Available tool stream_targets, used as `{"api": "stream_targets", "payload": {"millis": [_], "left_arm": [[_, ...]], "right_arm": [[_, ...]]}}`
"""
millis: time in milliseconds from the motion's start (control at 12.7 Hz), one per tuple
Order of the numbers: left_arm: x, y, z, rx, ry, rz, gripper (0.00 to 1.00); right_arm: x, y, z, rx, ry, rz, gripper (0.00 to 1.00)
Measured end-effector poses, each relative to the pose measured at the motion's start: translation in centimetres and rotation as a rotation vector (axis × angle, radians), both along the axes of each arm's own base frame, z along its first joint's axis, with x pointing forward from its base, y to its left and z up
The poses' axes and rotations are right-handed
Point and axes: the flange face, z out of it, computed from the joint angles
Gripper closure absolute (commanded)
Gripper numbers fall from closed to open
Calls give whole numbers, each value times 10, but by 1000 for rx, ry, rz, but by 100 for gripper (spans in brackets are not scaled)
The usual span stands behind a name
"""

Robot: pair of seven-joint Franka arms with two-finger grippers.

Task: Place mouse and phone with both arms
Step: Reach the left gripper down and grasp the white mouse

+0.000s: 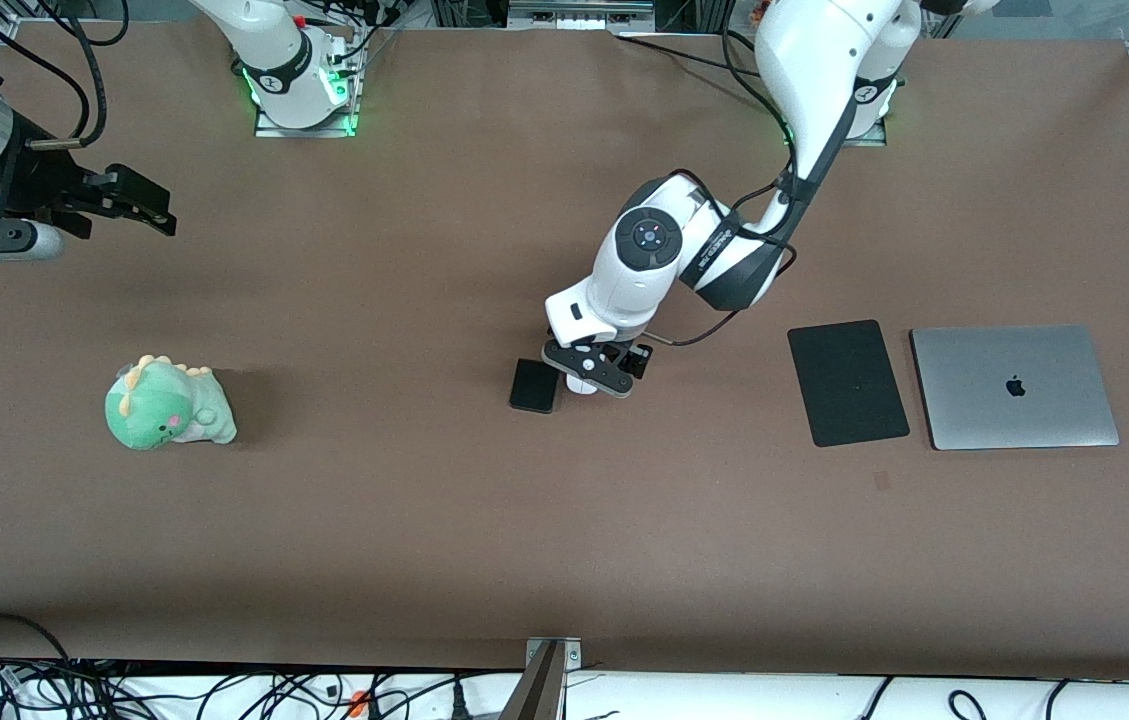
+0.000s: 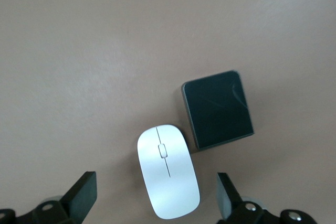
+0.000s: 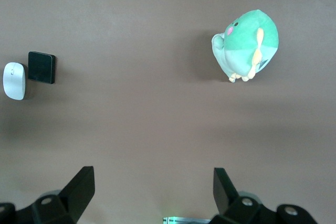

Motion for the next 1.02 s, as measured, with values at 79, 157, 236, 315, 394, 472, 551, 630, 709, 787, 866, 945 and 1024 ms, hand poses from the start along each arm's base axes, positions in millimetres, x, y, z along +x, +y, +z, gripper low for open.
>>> {"api": "stream_targets", "payload": {"millis": [79,157,236,315,394,472,551,630,709,787,866,945,1024], "left_arm": [[0,1,-10,9,11,6,0],[-1,3,-19,17,22,10,0],[-2,3,-27,22,29,9,0],[-5,0,-35,24,33,6,0],[-9,-4,-45,20,29,6,0],[-13,-9,-56,16,22,6,0],[-17,-14,-68,22,11,0,0],[-21,-16,-76,37,-2,-6,0],[-23,-18,-80,57,-16,-12,36],[-24,-20,-81,72,-30,-22,65],[-24,-20,-80,78,-40,-25,77],[-23,-20,-79,80,-44,-26,79],[-22,-19,-79,81,-47,-24,82]], "right_arm": [[0,2,0,1,-4,3,0],[1,5,0,2,-11,9,0],[2,10,-1,3,-18,15,0],[3,14,-5,3,-20,22,0],[6,19,-11,4,-21,28,0],[10,23,-17,5,-20,34,0],[12,26,-21,5,-19,38,0],[14,27,-24,5,-17,40,0],[14,28,-25,5,-16,40,0],[14,28,-25,5,-17,41,0],[14,28,-25,5,-17,41,0],[14,28,-25,6,-17,42,0],[14,30,-25,6,-17,44,0]]}}
